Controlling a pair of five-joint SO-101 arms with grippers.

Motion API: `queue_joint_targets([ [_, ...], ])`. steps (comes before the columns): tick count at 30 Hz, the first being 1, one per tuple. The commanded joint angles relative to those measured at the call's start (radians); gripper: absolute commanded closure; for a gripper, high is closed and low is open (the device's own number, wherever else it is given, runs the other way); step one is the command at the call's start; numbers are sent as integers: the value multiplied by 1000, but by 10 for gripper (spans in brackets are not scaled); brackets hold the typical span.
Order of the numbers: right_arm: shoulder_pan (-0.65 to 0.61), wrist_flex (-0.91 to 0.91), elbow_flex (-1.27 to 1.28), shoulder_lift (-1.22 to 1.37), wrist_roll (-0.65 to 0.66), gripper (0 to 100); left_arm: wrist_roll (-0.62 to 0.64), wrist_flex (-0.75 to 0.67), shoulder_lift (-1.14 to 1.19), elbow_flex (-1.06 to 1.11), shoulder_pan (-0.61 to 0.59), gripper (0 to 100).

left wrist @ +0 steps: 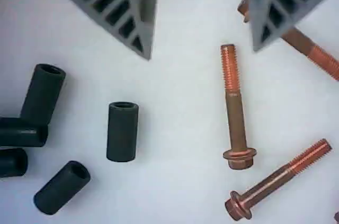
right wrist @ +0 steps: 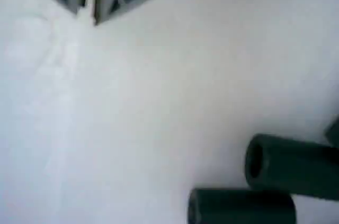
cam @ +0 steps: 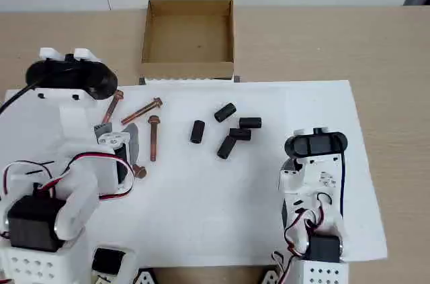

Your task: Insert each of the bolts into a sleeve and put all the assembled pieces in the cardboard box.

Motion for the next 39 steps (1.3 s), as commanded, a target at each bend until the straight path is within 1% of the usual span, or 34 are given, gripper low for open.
queue_joint_targets([
  [1,5,30,-86,-13,-2,995,3,5,3,-38,2,881],
  [5,-10,108,-287,-5,-2,995,2,2,5,-39,2,881],
  [8,-16,197,-436,81,0,995,2,-29,18,-39,2,881],
  [10,-13,222,-519,191,0,995,2,-44,44,-41,2,881],
  [15,-12,265,-815,564,-6,995,2,-86,130,-51,2,881],
  [21,-19,423,-1168,934,-6,995,2,-78,222,-99,2,881],
  [26,-90,591,-1396,1156,-2,995,-8,-54,293,-99,-104,881],
  [27,-114,621,-1428,1198,-2,995,-34,-52,311,-99,-137,881],
  [29,-151,667,-1482,1271,5,995,-133,-52,351,-97,-209,880],
  [30,-165,687,-1510,1310,29,995,-181,-52,374,-97,-238,880],
  [32,-189,696,-1551,1372,123,995,-250,-52,427,-96,-284,880],
  [34,-205,691,-1579,1431,219,995,-285,-54,482,-96,-318,881],
  [36,-219,680,-1603,1486,284,995,-298,-58,535,-96,-347,881],
  [39,-254,682,-1654,1580,293,995,-331,-60,611,-99,-377,881],
])
